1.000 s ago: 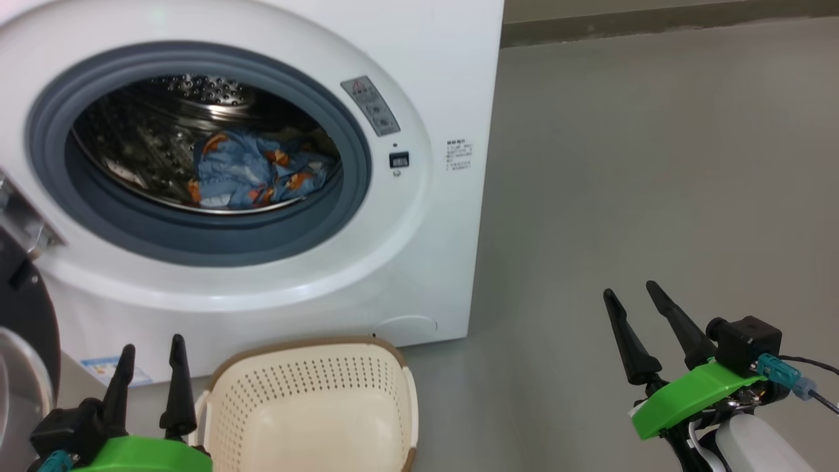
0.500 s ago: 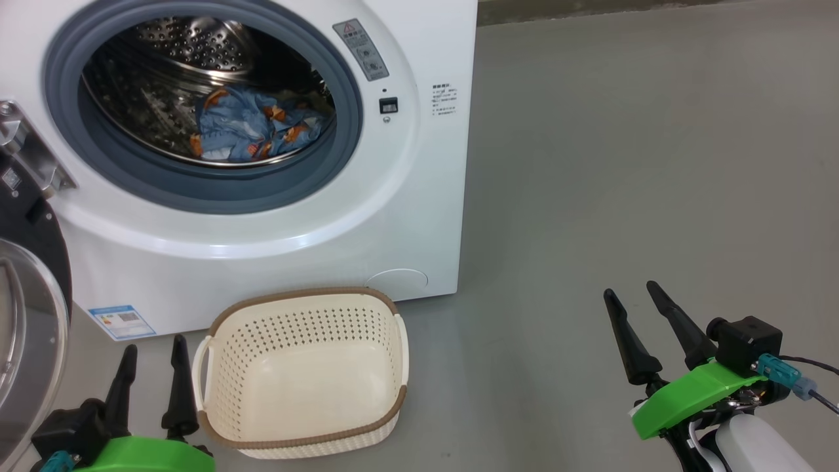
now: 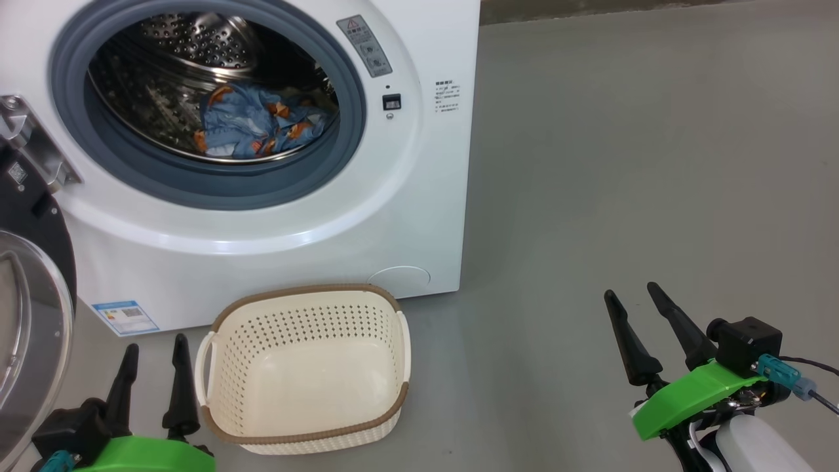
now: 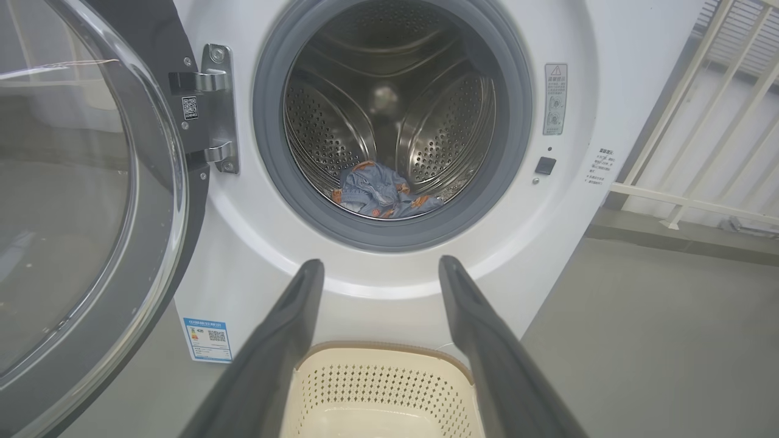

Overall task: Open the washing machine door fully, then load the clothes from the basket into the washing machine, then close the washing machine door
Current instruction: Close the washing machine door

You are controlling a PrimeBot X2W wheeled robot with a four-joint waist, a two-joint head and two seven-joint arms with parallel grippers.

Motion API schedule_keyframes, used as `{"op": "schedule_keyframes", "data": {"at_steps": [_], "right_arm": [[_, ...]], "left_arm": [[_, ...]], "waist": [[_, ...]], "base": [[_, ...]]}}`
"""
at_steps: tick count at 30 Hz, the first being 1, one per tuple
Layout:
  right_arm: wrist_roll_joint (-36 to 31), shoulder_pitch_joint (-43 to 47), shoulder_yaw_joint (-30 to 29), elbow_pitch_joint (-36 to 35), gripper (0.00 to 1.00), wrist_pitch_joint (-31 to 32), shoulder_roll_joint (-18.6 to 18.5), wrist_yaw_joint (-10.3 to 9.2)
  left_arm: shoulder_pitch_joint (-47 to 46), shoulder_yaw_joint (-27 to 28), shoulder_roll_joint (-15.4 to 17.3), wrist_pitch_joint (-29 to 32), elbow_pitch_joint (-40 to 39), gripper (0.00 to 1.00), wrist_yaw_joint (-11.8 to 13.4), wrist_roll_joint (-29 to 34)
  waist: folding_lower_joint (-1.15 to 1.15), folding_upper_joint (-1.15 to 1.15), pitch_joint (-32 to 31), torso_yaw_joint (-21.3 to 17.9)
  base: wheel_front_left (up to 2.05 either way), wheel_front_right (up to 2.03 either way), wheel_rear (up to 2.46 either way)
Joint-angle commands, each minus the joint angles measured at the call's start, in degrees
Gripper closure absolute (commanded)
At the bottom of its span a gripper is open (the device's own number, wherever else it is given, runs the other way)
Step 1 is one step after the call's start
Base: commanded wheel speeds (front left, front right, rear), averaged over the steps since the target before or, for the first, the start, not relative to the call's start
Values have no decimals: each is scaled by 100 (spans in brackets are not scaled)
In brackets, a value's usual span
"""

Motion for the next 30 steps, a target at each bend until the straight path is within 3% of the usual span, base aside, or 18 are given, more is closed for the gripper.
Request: {"op": "schedule_keyframes", "data": {"at_steps": [1,19,30], "right_arm": [[45,-107,69,-113,0,-46,-59,25],[41,-91,57,-78,0,-46,-63,25],[54,-64,73,-67,0,-46,-59,25]], "left_arm": [[-160,202,108,-38,-119,0,-14,39],[-154,203,90,-38,-127,0,13,62],[-141,205,90,-38,-96,0,52,122]], "waist": [[0,0,-1,6],[0,0,7,183],[0,0,-38,598]], "base": [[0,0,0],[0,0,0],[0,0,0]]}}
